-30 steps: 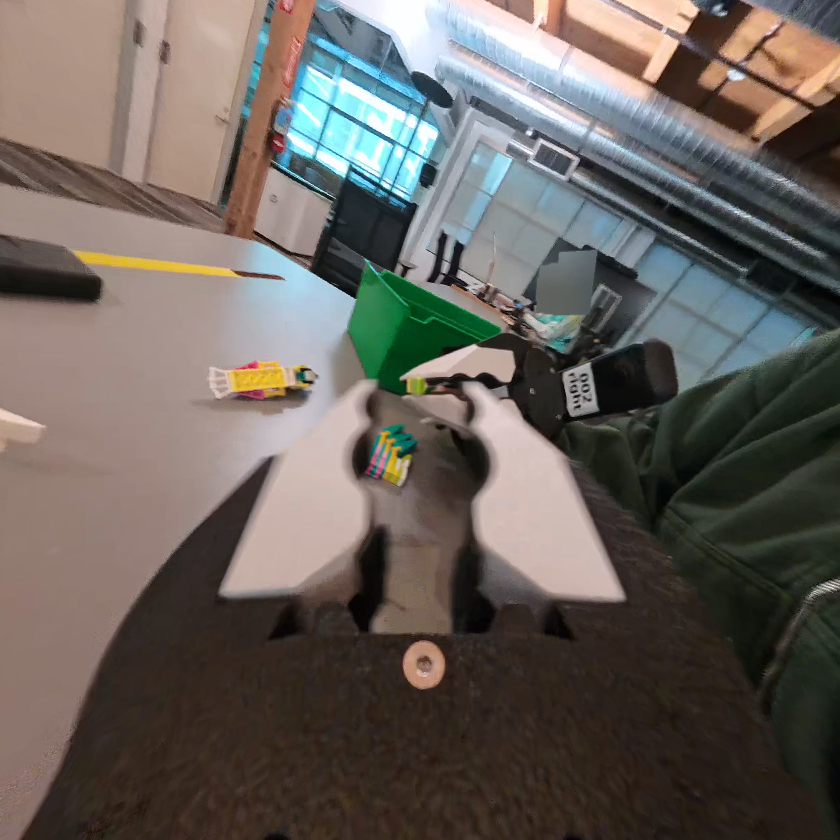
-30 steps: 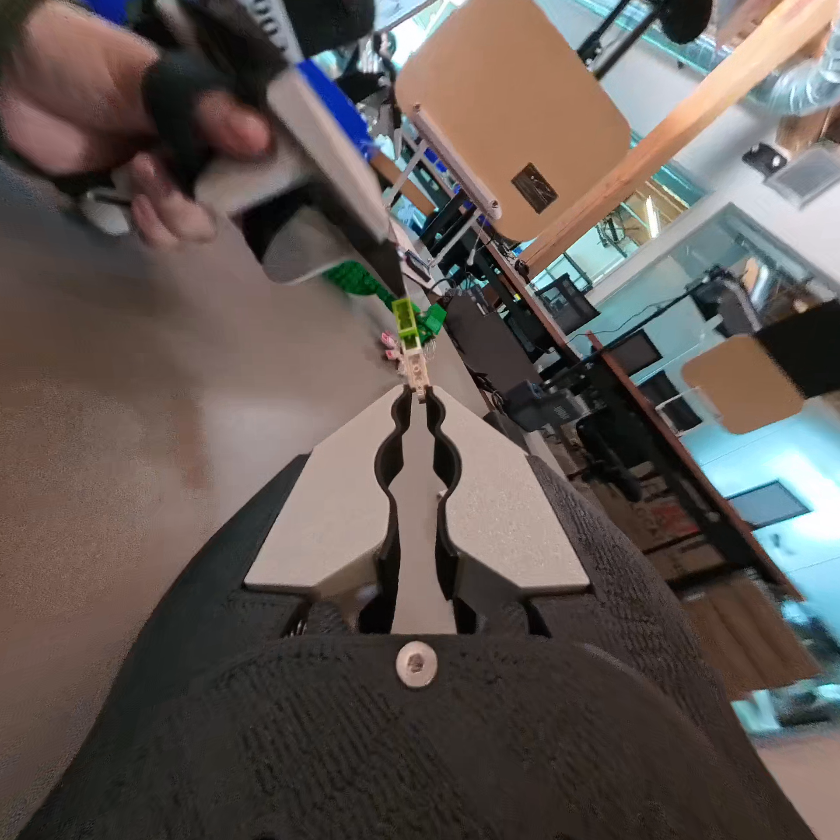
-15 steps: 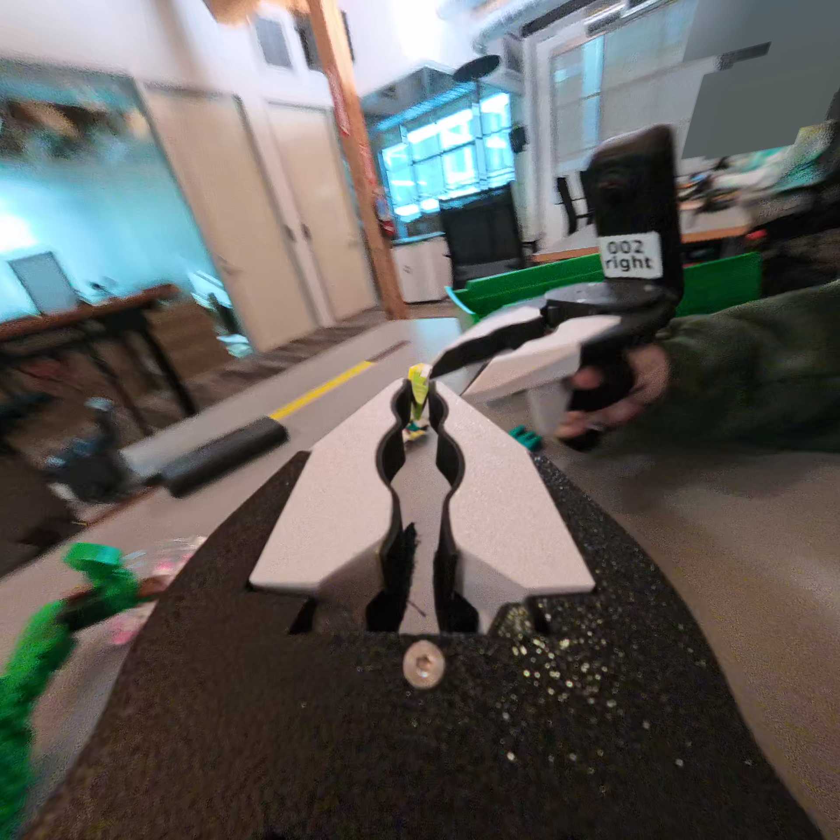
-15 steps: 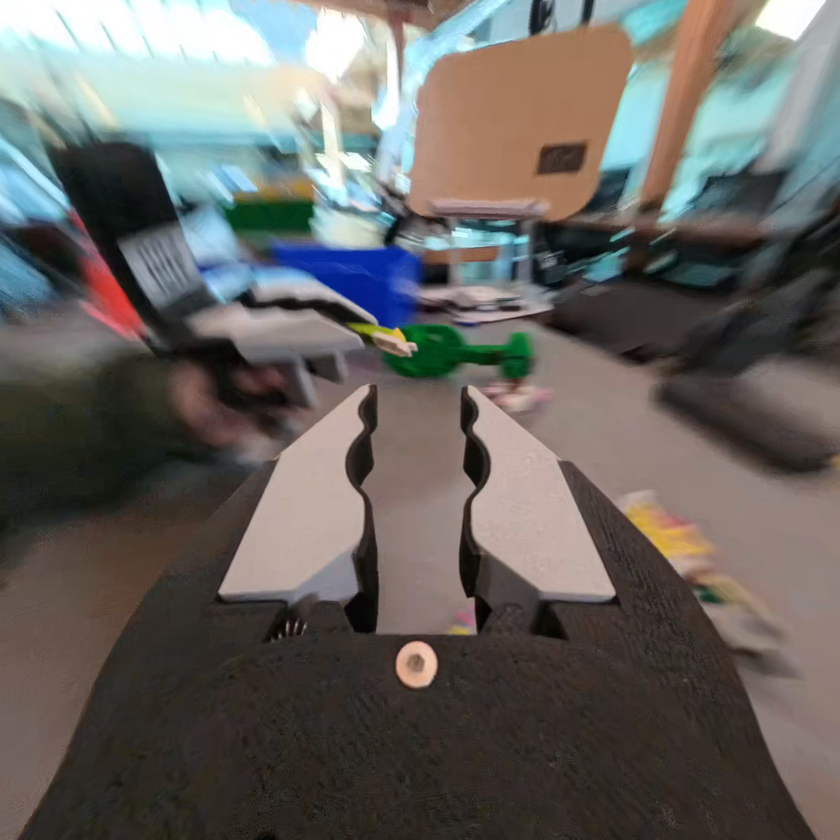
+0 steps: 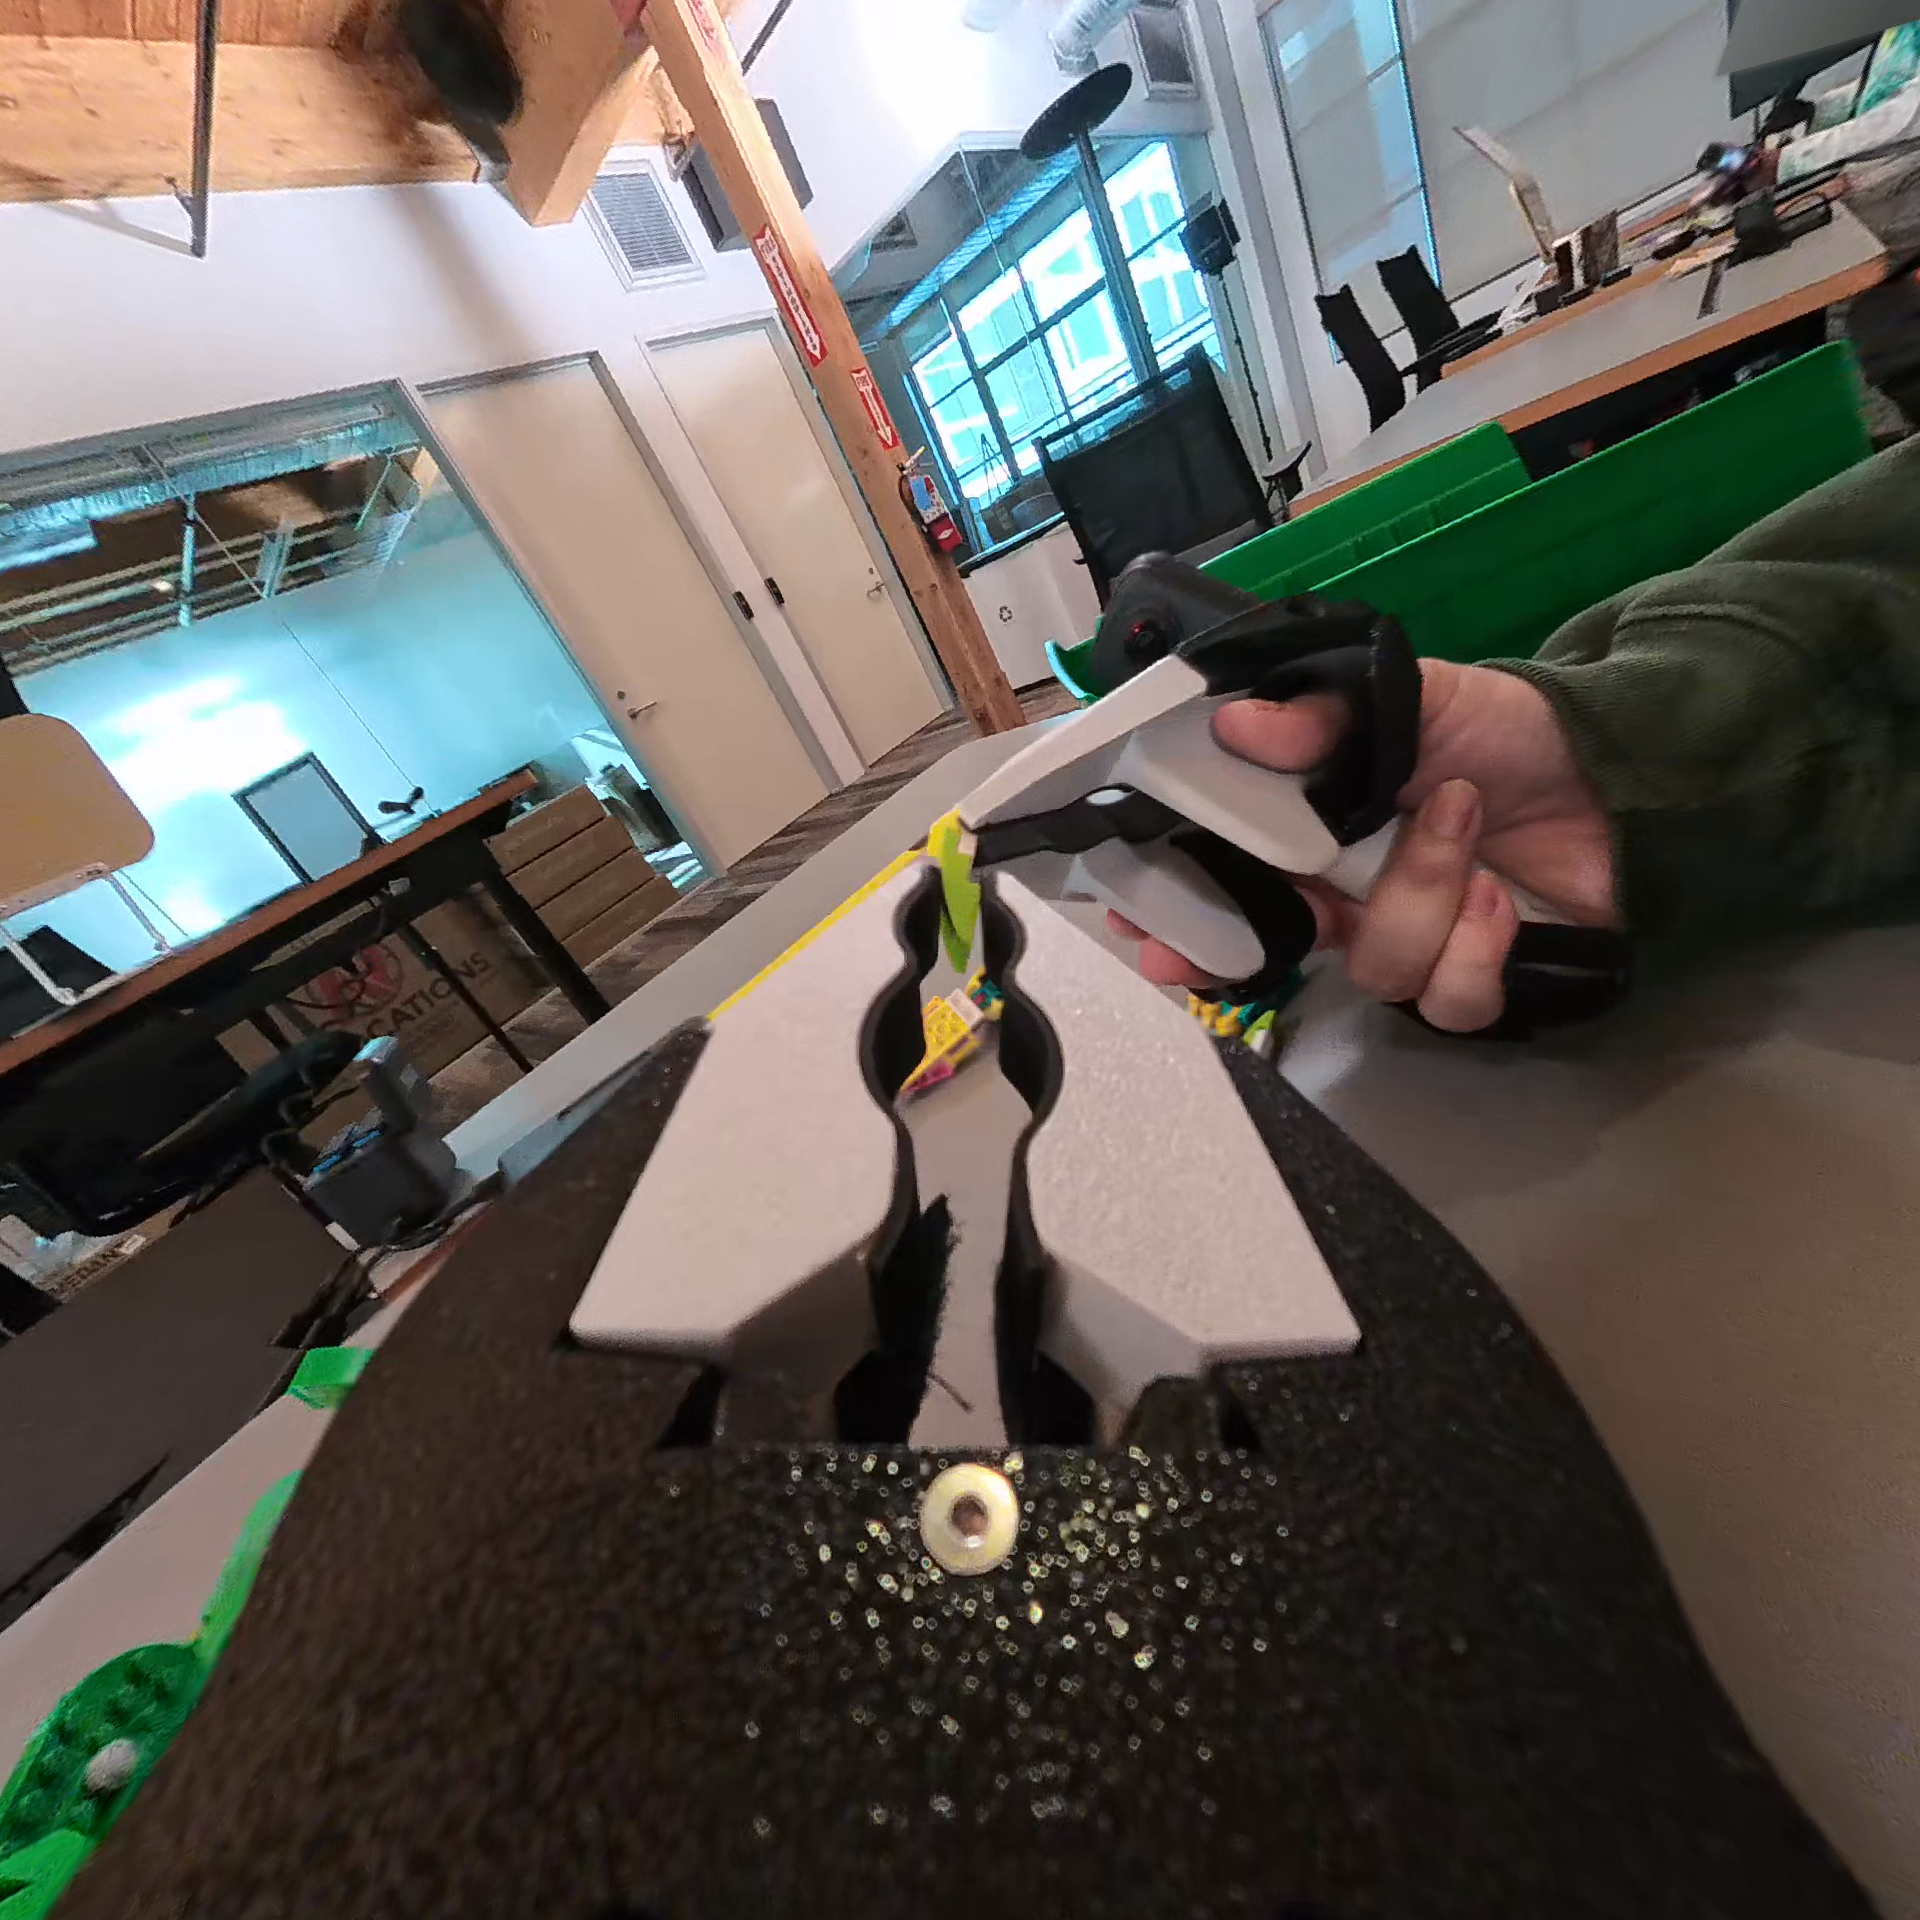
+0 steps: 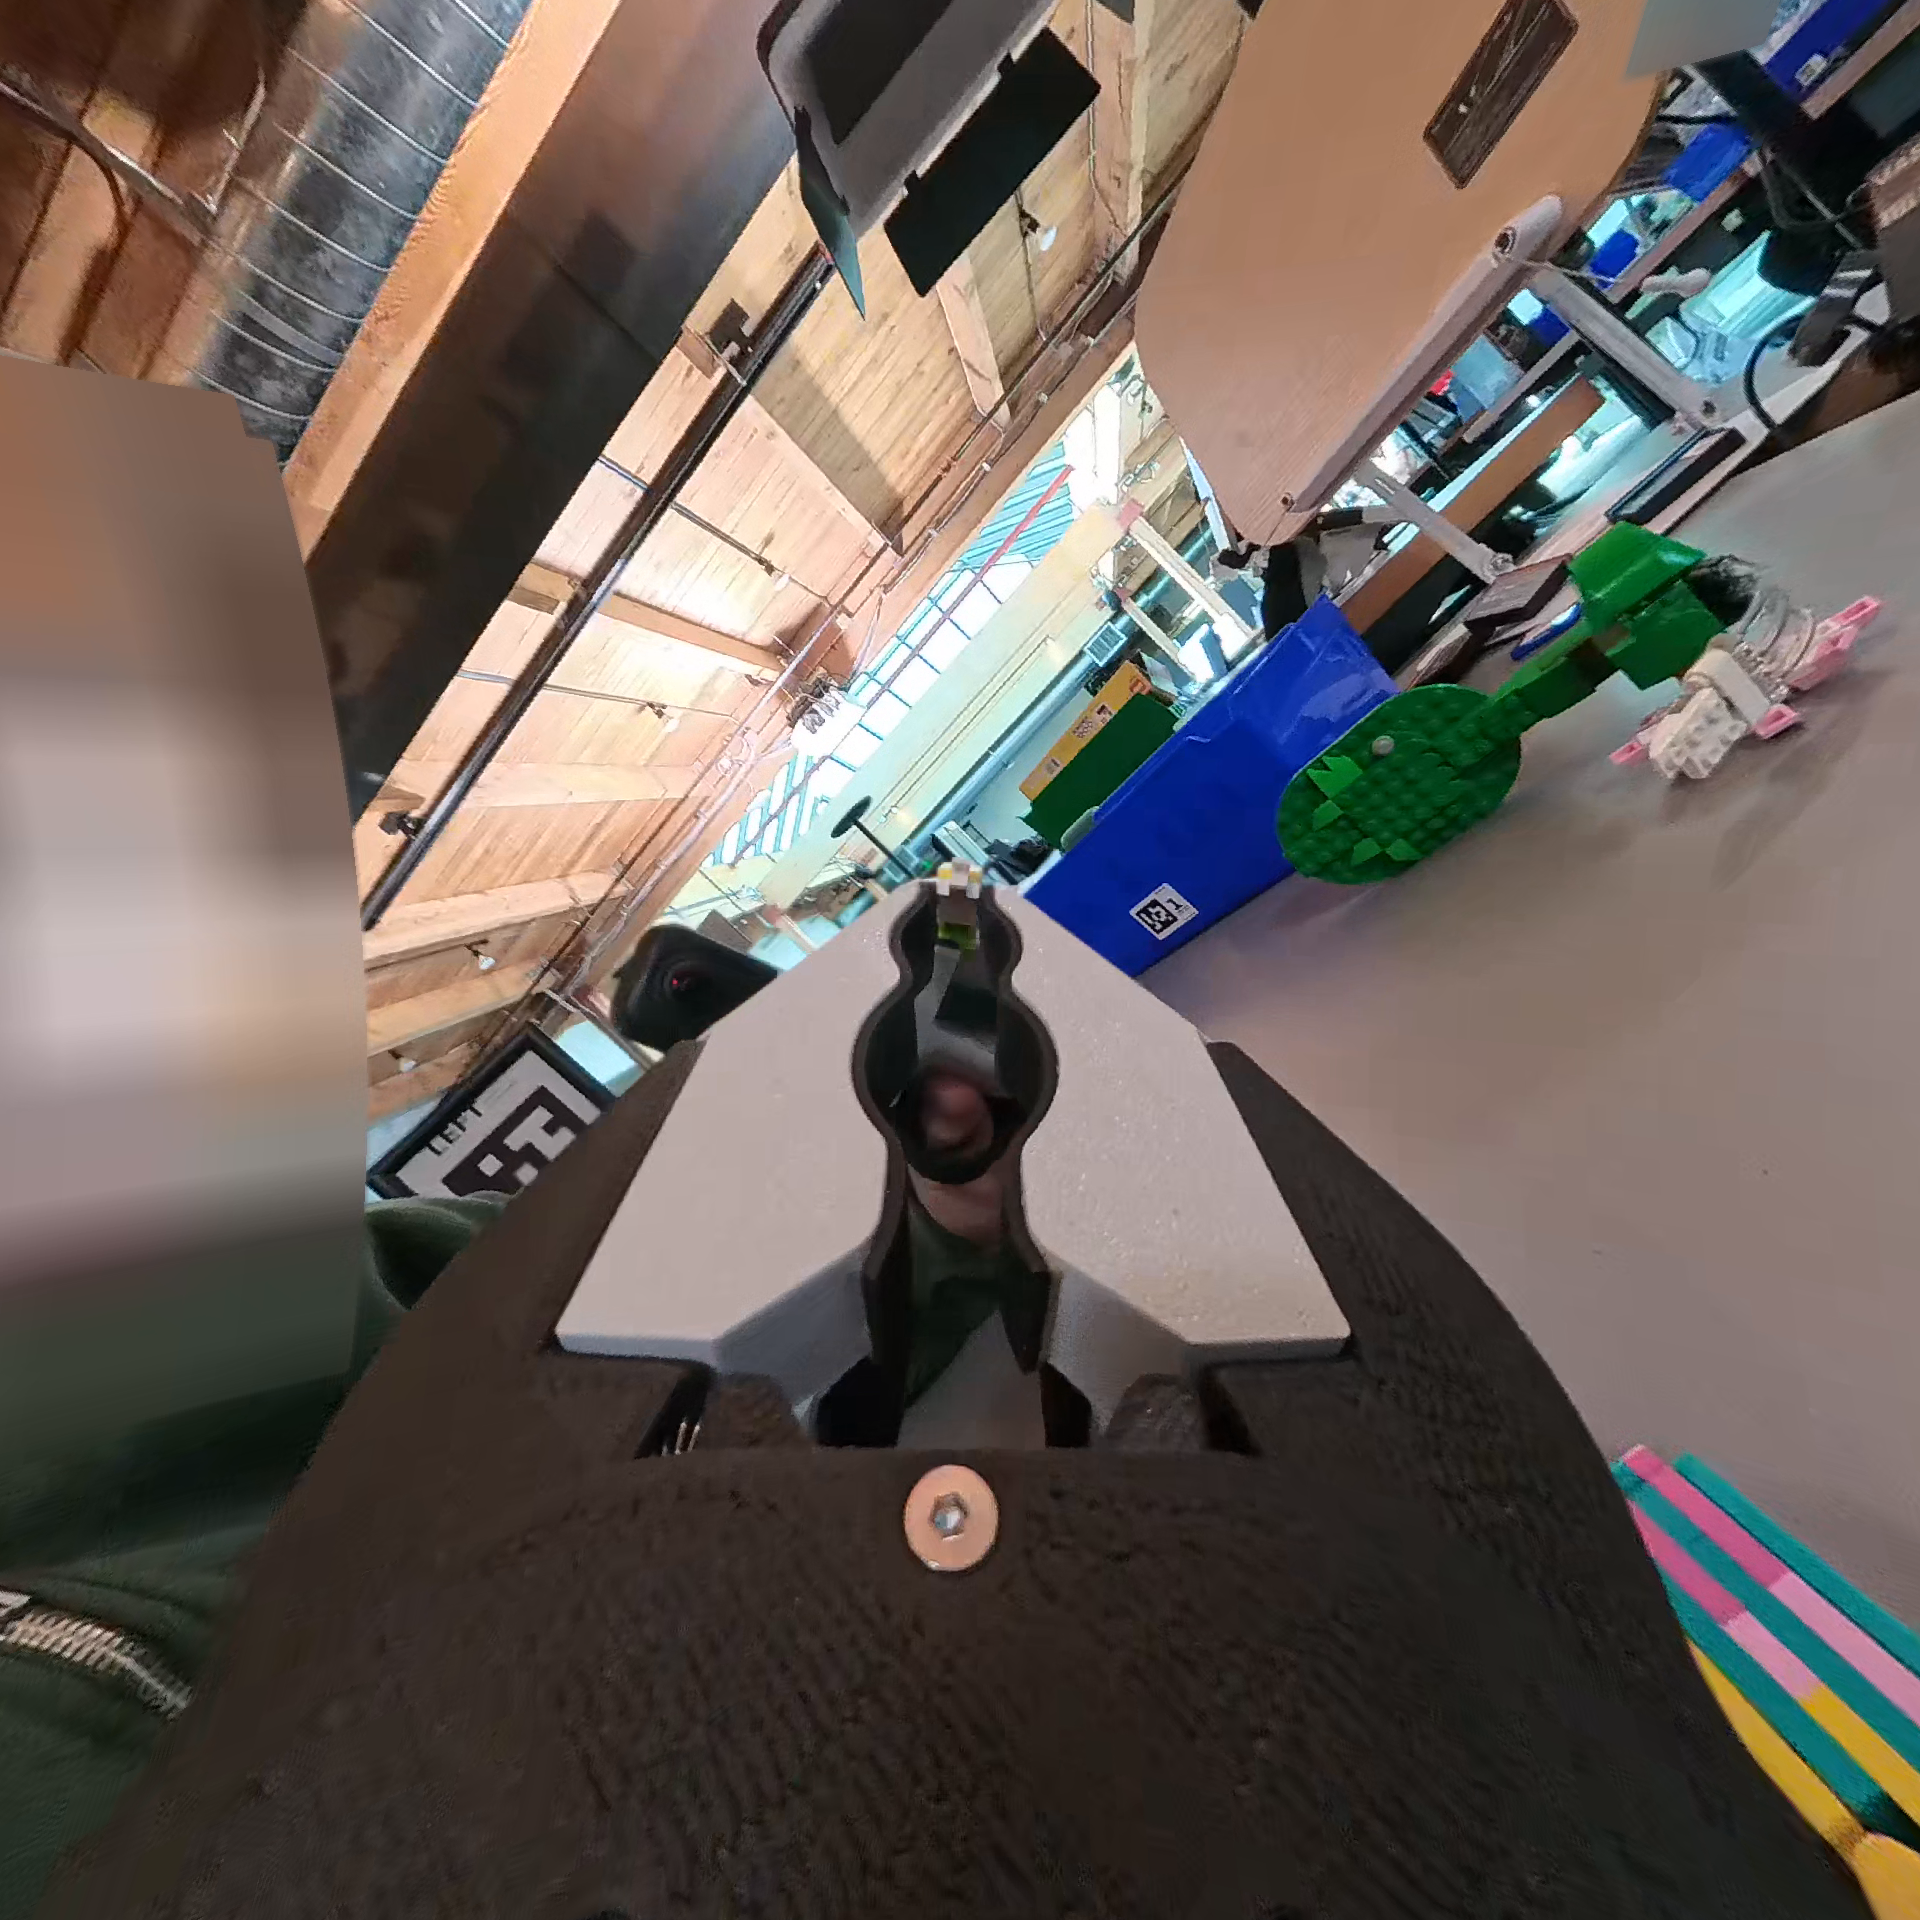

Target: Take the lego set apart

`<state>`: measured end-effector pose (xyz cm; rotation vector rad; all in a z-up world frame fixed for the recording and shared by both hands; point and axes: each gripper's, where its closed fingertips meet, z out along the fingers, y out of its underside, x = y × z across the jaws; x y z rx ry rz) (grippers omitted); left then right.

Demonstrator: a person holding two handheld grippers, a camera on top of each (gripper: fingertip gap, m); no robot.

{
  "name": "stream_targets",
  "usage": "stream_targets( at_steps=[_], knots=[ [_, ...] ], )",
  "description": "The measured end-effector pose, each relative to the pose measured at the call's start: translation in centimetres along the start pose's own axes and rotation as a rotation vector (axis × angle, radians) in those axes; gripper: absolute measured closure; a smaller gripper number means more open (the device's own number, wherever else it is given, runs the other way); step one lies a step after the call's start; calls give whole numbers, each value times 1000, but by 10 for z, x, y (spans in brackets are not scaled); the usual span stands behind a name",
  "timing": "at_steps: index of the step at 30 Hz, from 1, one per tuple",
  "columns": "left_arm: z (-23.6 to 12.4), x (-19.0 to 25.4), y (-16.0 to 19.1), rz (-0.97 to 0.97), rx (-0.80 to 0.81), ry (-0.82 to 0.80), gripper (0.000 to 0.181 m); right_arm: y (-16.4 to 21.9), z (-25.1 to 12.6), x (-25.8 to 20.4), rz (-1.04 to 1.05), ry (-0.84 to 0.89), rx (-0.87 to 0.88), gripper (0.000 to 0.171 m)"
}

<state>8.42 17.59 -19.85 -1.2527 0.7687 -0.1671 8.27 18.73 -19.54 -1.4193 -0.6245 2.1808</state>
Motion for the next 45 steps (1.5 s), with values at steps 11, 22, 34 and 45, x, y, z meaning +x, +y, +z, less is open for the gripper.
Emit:
stream_targets(
  at_steps=[11,22,34,45],
  knots=[
    [-3,20,10,-704,-23,397,161,15,-14,-3,-301,7,-308,166],
    [-4,45,9,-807,-58,574,172,40,-20,-8,-382,-30,-488,166],
    [-5,44,8,-728,-62,540,175,38,-17,-11,-381,-40,-447,165],
    [-10,39,2,-814,-11,582,172,40,-19,-14,-383,-63,-481,166]
  ],
)
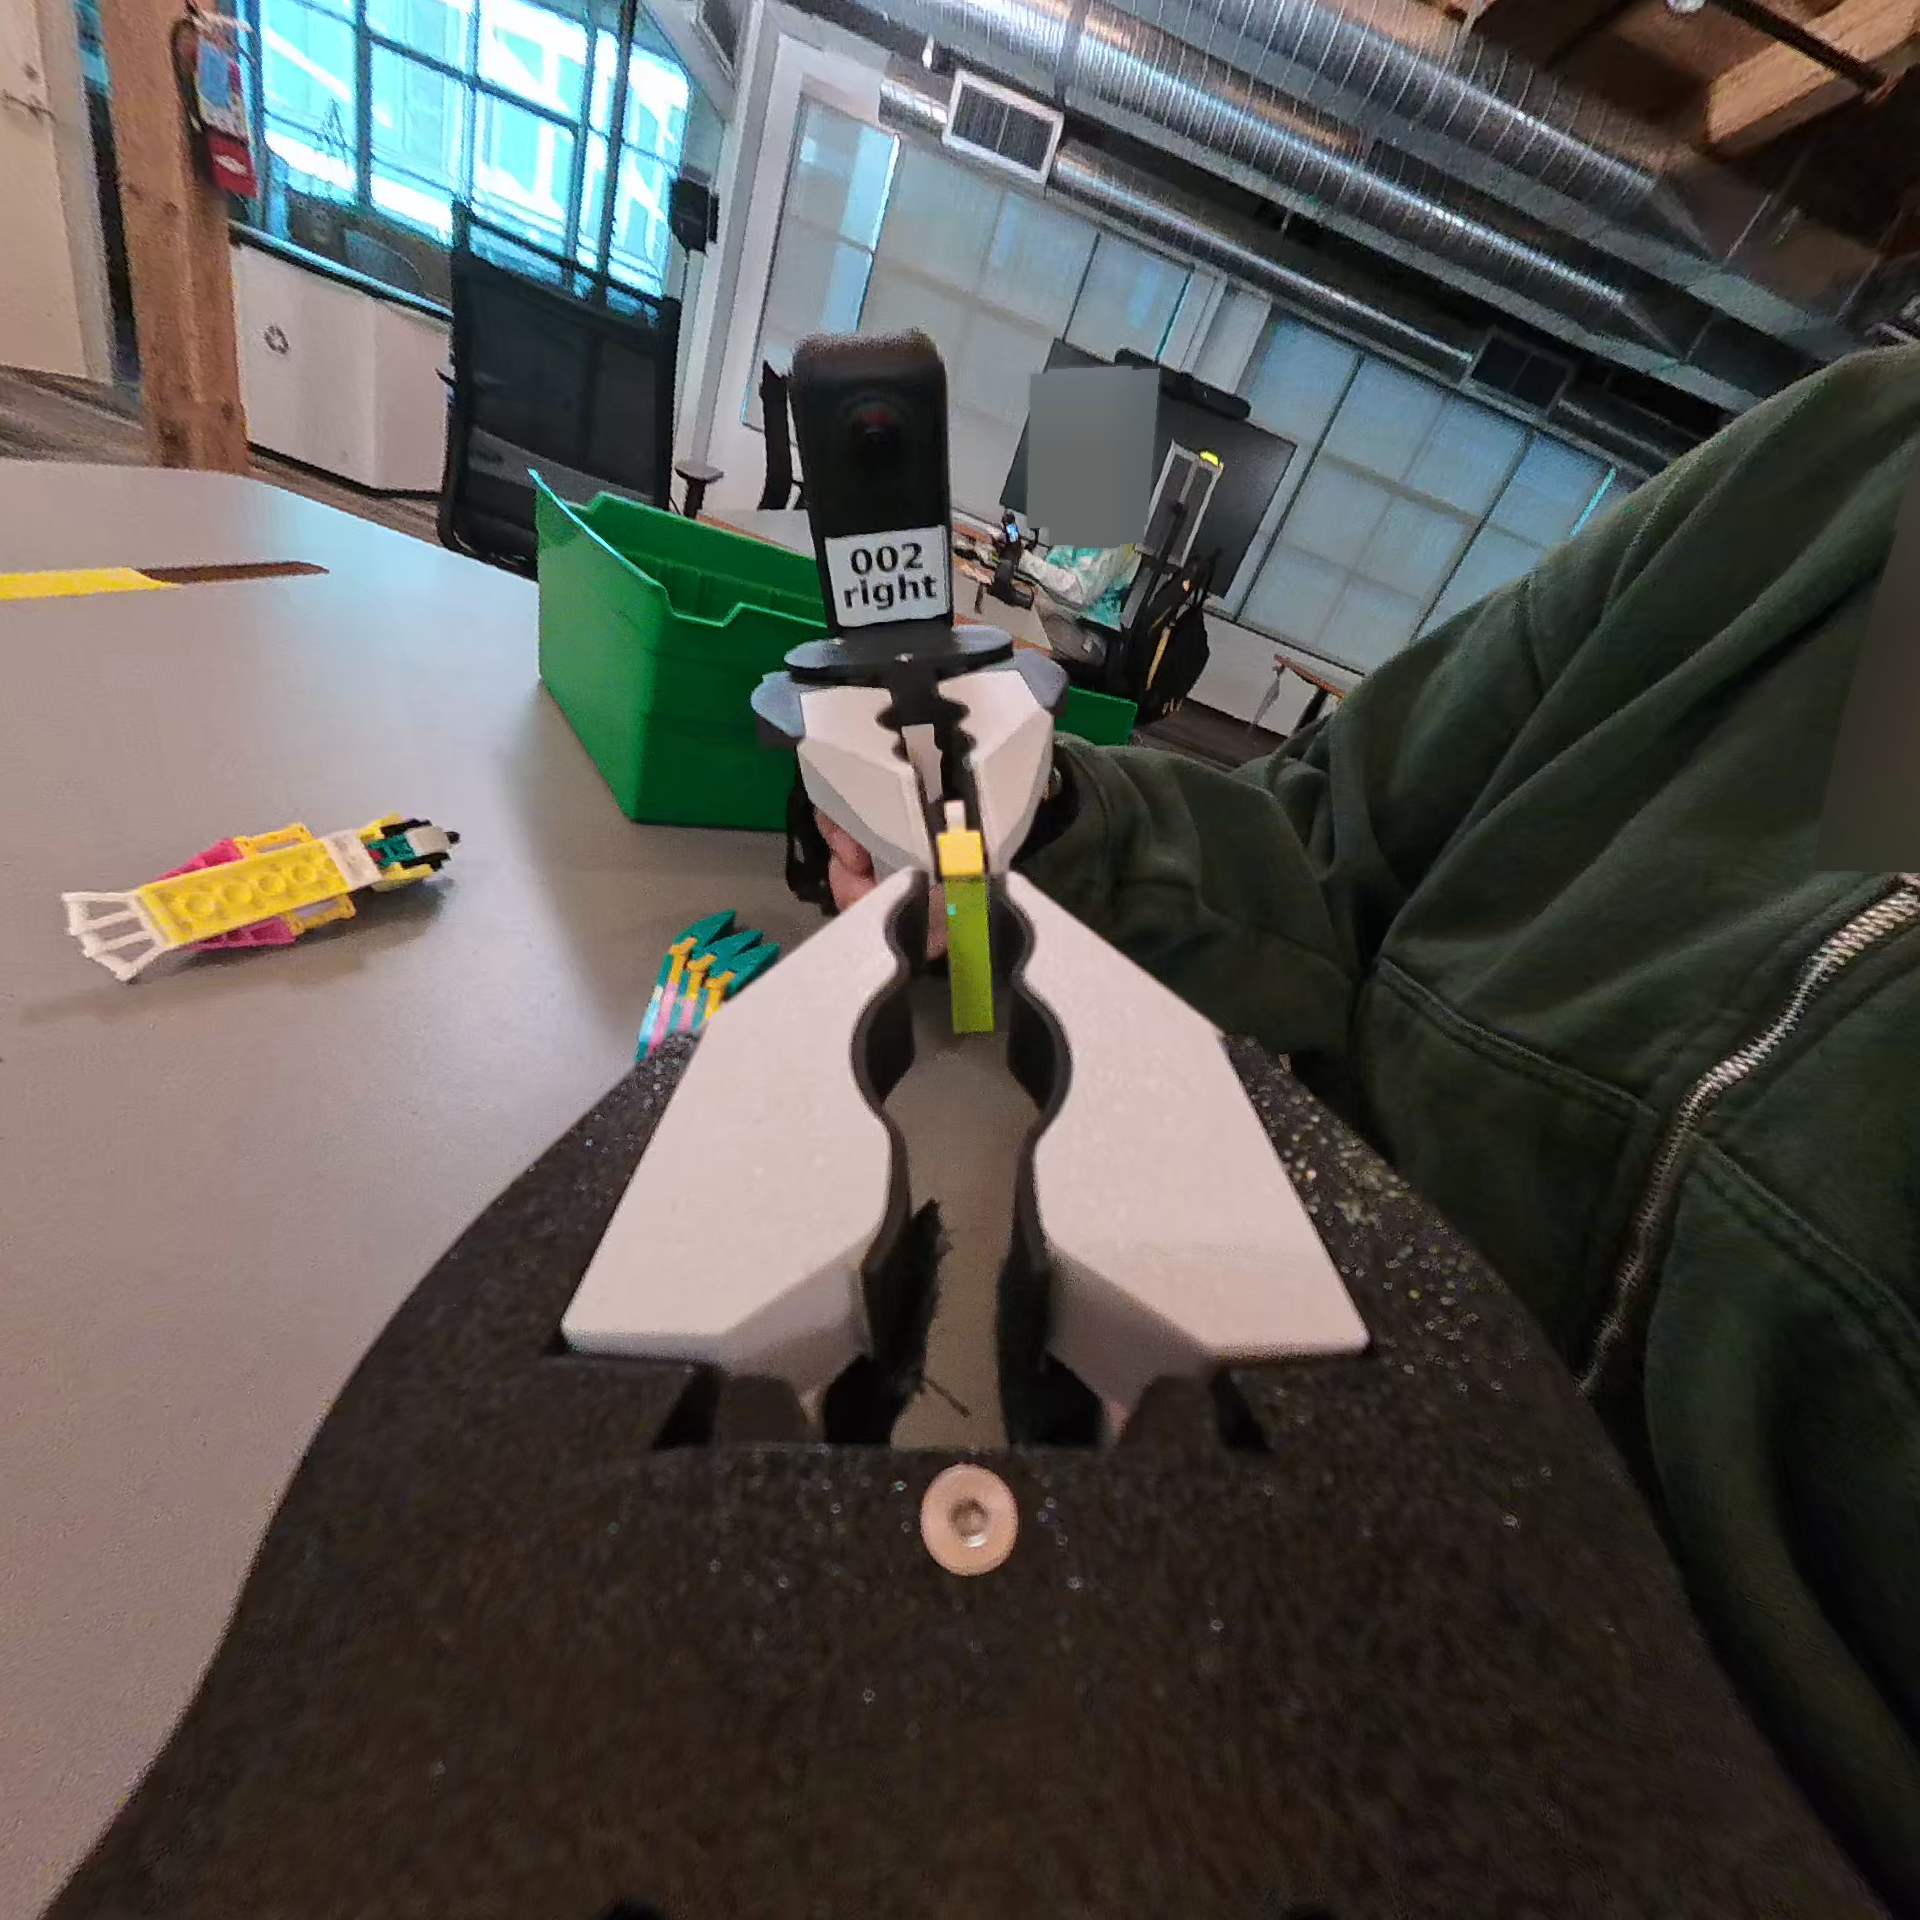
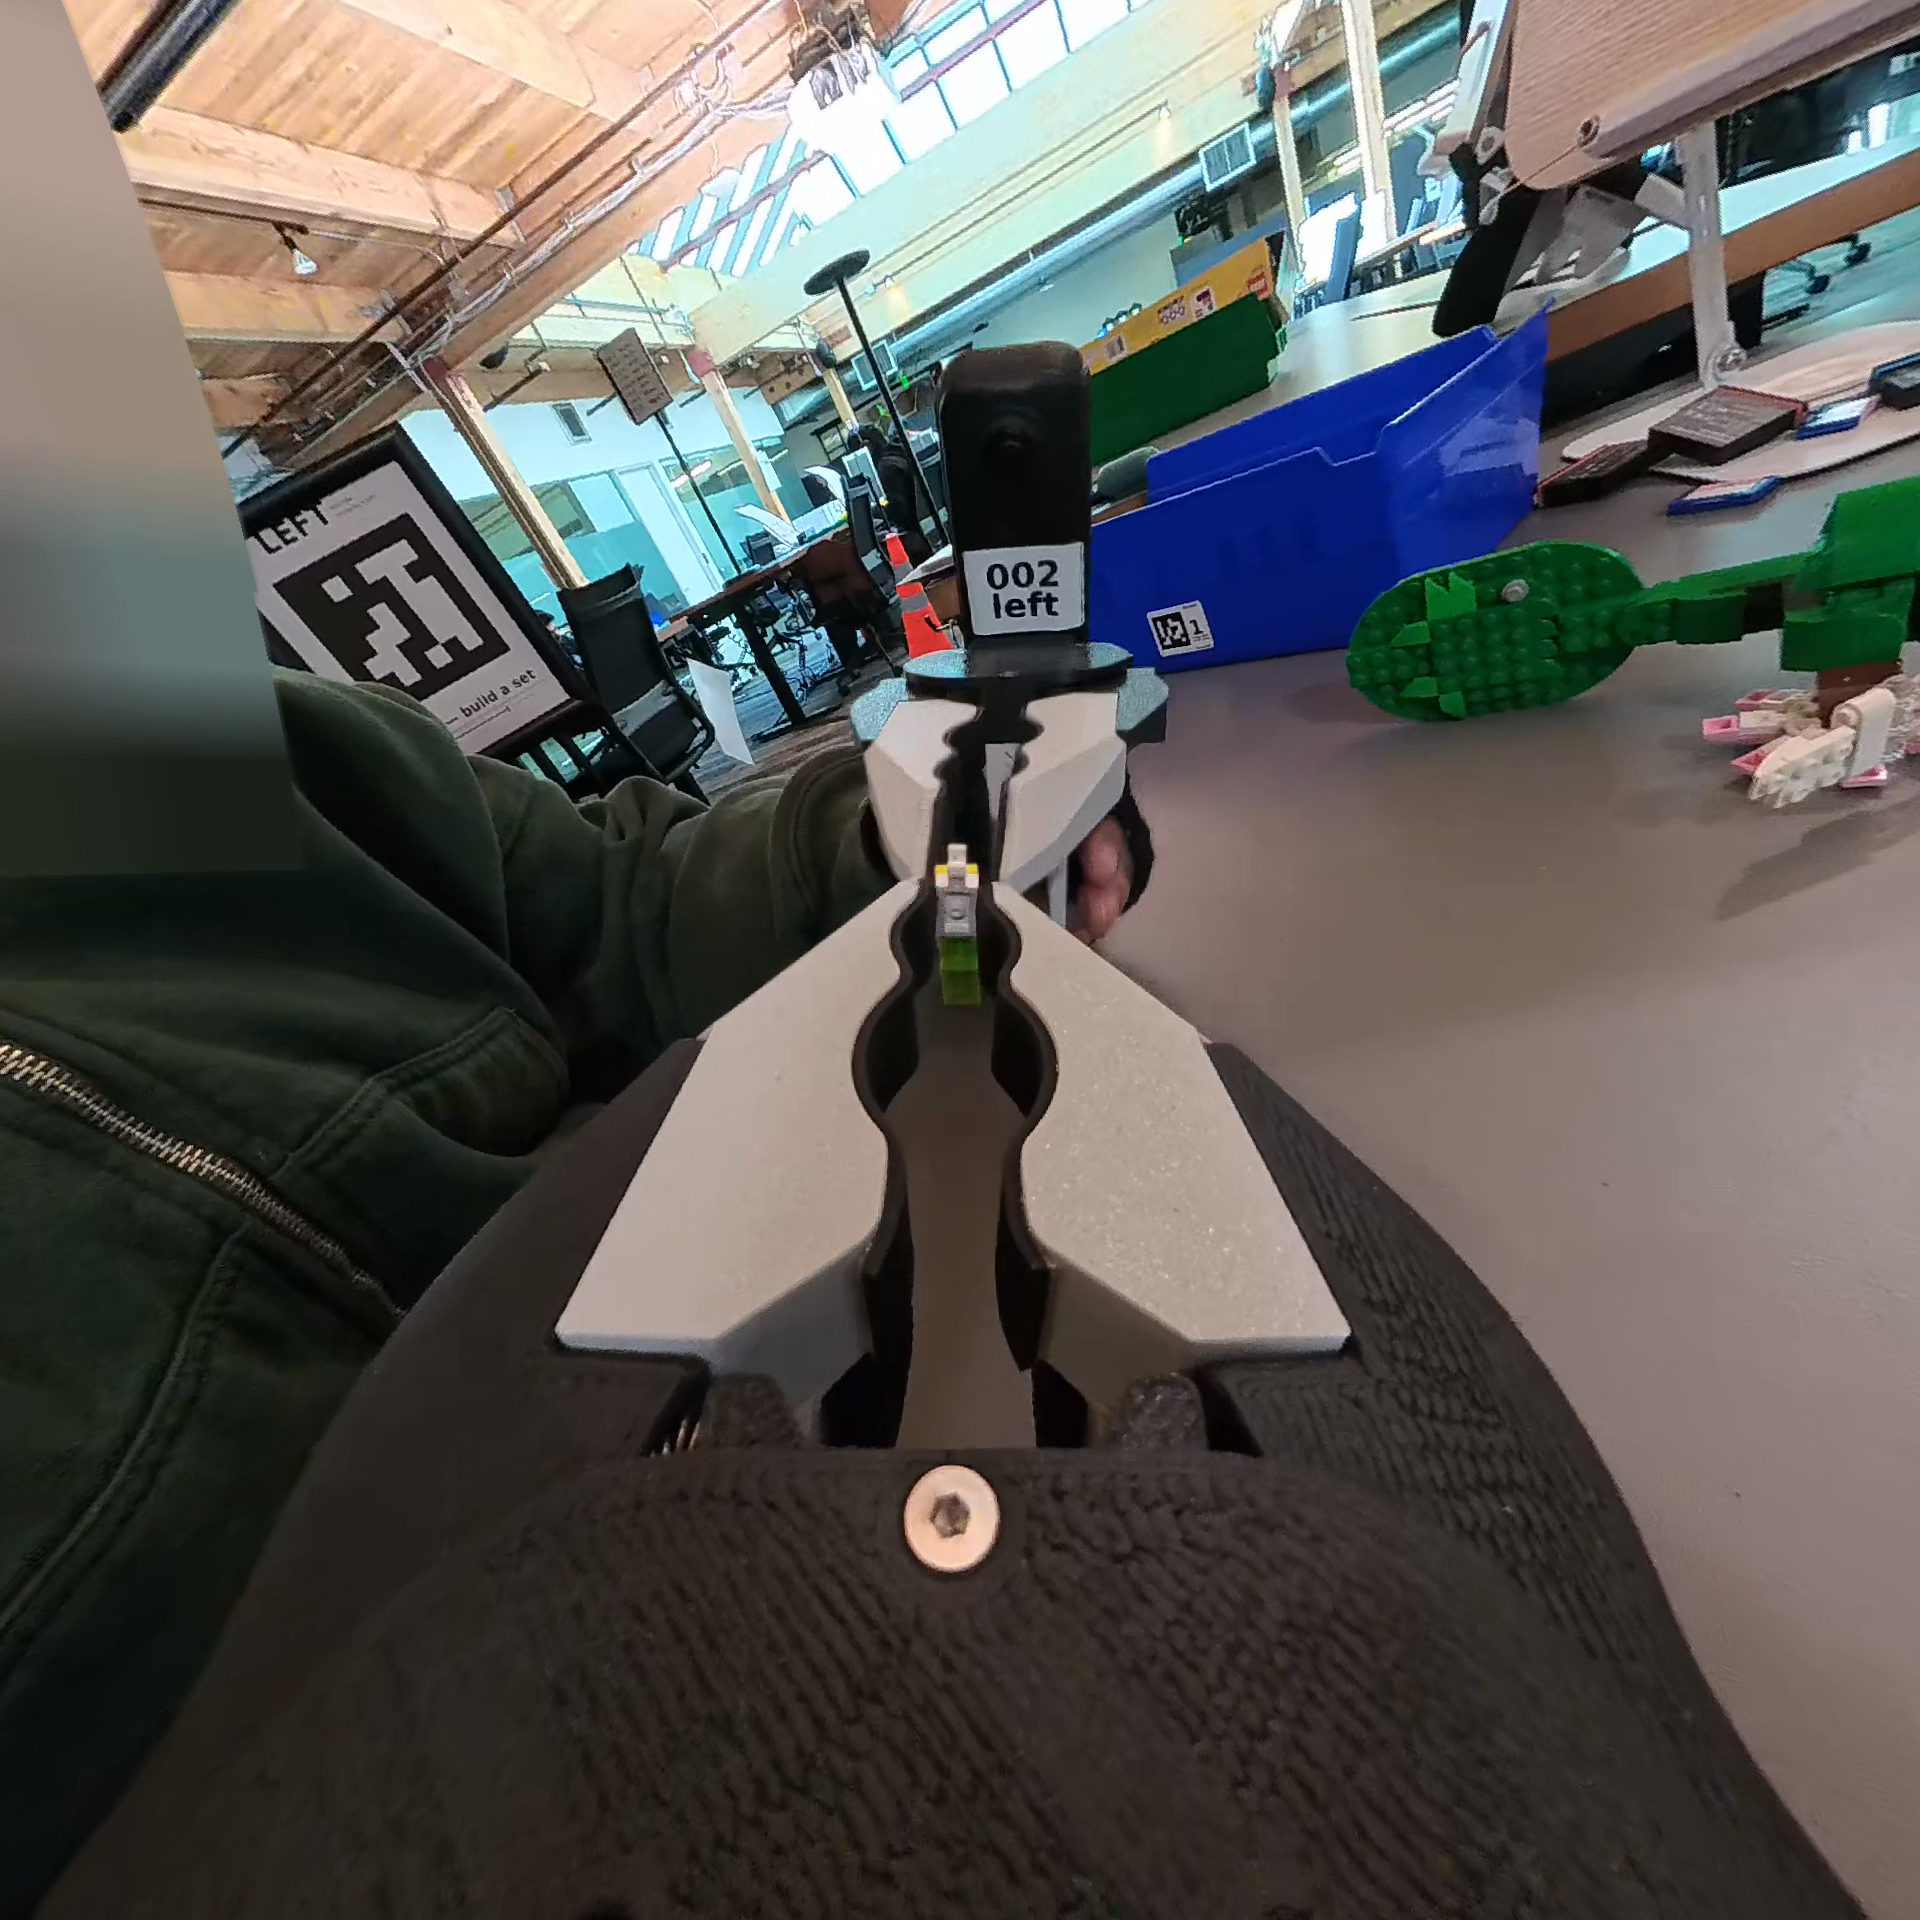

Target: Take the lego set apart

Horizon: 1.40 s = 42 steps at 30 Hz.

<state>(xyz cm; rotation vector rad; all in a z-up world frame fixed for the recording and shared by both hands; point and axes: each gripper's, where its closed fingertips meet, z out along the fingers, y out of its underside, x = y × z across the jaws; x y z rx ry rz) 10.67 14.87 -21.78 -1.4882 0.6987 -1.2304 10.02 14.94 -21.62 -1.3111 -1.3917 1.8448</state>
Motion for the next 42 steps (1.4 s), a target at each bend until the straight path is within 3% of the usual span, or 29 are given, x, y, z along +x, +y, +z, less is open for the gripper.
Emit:
stream_targets(
  at_steps=[3,6,16,23,42],
  knots=[
    [4,0,6,-29,-30,11,167,-1,-1,0,5,-5,8,166],
    [2,0,3,-48,-8,15,175,-1,-1,1,-1,4,3,166],
    [4,3,4,-62,-8,41,175,2,-1,-2,-17,-12,-11,166],
    [2,3,5,13,-27,14,175,2,0,-2,-24,-12,-10,166],
    [-2,3,-16,-10,131,11,176,-12,-1,-3,-72,-6,117,159]
  ],
)
